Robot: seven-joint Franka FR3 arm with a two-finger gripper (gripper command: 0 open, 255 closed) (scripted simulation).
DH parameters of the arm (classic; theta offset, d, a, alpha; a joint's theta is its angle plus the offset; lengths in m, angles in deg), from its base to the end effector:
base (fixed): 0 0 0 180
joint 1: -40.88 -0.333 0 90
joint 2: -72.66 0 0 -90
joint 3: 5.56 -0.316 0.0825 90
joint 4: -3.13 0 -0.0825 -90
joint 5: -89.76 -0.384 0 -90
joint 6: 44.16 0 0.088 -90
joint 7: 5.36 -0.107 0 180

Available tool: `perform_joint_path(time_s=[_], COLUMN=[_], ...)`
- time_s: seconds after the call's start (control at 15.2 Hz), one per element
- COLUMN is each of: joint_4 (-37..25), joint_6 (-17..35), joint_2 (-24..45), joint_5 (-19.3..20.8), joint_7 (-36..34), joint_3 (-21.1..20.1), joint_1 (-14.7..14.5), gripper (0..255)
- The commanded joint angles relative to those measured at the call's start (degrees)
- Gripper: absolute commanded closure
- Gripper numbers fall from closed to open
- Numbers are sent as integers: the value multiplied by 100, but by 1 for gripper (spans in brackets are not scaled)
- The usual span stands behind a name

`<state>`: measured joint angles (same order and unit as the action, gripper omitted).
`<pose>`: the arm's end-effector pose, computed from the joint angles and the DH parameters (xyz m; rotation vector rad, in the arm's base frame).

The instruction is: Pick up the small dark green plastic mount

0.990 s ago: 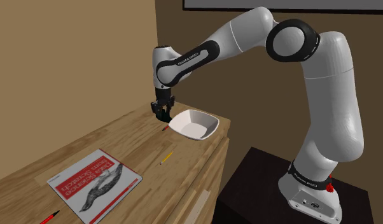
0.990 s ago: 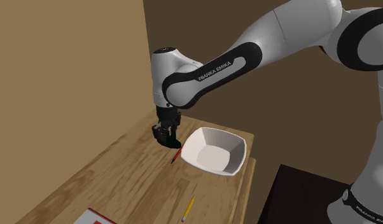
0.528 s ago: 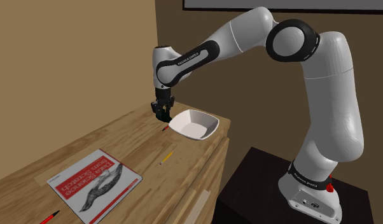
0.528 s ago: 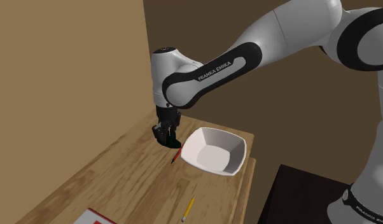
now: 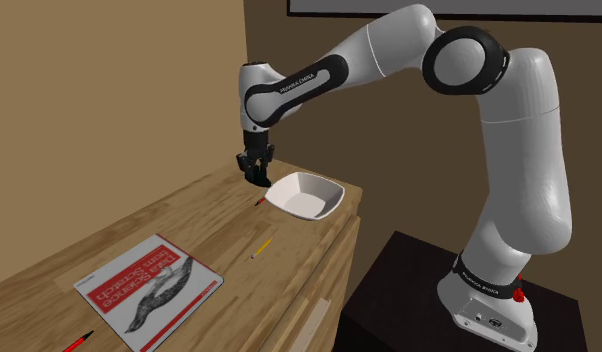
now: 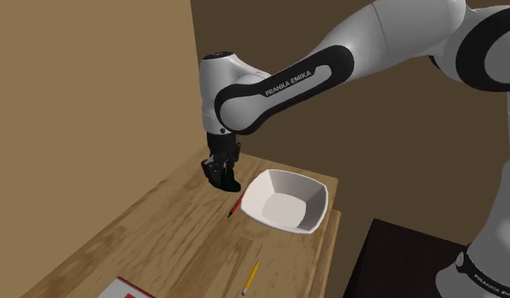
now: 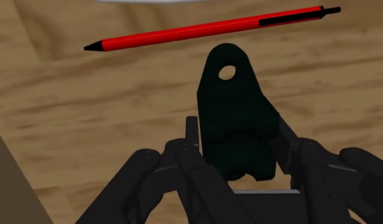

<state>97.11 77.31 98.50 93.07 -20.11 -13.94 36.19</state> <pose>0.6627 0.1393 0.3603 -3.1198 0.0242 -0.0464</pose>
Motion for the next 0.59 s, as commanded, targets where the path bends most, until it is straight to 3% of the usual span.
perform_joint_path(time_s=[0.0, 0.53], joint_4=[-80, -421], joint_6=[-138, -669], joint_2=[-59, -250], joint_5=[-11, -46], joint_7=[7, 25], joint_3=[-5, -23], joint_1=[3, 8], gripper=[255, 255])
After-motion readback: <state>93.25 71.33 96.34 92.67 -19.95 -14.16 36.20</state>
